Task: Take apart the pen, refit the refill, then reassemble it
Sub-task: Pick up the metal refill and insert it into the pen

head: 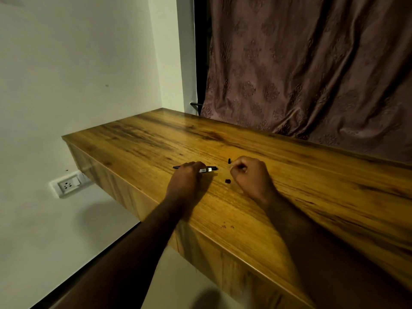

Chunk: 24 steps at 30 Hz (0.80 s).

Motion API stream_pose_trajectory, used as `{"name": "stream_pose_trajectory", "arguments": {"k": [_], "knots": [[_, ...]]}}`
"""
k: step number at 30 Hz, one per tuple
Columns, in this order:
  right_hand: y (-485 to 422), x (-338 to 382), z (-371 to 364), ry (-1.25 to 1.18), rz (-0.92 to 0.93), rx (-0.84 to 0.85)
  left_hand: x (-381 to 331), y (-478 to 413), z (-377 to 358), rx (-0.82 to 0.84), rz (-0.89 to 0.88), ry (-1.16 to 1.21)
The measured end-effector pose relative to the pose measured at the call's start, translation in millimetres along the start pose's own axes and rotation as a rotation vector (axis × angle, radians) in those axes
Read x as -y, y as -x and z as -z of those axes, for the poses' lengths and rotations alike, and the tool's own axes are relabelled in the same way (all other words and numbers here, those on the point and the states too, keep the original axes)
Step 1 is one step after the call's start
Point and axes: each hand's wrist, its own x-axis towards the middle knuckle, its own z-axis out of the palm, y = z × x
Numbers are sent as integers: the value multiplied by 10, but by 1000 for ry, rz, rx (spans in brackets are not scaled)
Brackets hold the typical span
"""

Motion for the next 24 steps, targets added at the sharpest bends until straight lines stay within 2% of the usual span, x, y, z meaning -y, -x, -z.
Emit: {"name": "stream_pose_trajectory", "arguments": {"k": [2, 3, 6, 13, 20, 24], "knots": [[-50, -3, 52, -251, -175, -150, -14, 10, 7, -21, 0, 29], [-62, 2, 65, -376, -261, -166, -26, 13, 10, -28, 0, 41], [-22, 63, 5, -575, -343, -84, -44, 9, 8, -26, -13, 59], [66, 174, -195, -551, -250, 88, -85, 51, 2, -79, -97, 14], [31, 125, -163, -660, -320, 82, -118, 24, 51, 8, -131, -30], [13, 103, -171, -677, -371, 110, -161, 5, 70, 76, -161, -157]]}}
